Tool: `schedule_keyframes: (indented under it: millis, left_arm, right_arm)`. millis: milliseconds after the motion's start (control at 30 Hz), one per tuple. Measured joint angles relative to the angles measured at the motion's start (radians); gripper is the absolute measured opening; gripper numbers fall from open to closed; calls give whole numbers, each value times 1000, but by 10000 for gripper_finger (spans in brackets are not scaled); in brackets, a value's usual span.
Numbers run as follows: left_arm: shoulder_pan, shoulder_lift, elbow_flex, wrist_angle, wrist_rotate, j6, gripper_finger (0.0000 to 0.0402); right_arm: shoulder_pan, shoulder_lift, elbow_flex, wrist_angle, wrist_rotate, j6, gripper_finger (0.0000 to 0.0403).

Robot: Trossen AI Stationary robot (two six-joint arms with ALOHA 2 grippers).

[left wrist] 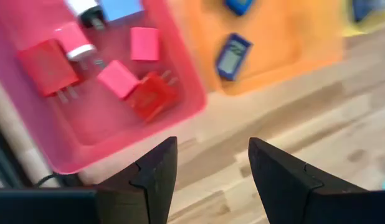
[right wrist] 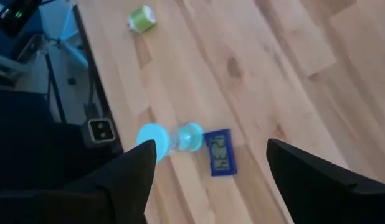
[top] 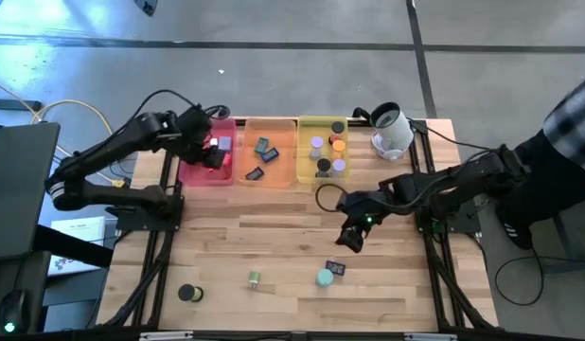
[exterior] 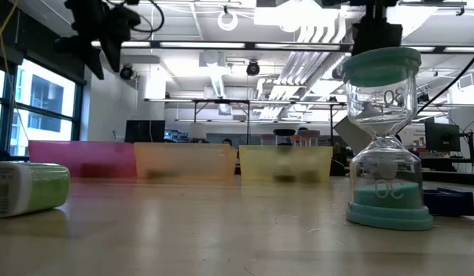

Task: Pick & Place Office items
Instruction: Put the light green hourglass into the yellow bin

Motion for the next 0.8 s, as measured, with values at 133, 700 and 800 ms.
schedule_keyframes:
  millis: [133,700,800]
  left_arm:
    - [-91,-27,0,29,-5,-65,191]
    - [-492,-9,0,158,-13,-295,190]
    - [-589,-9,0,158,-25,-353,190]
  right_arm:
    - [33,0,0,17,-1,-4,293]
    - [174,0,0,294,-32,0,293]
    - [192,0,0,398,-54,28,293]
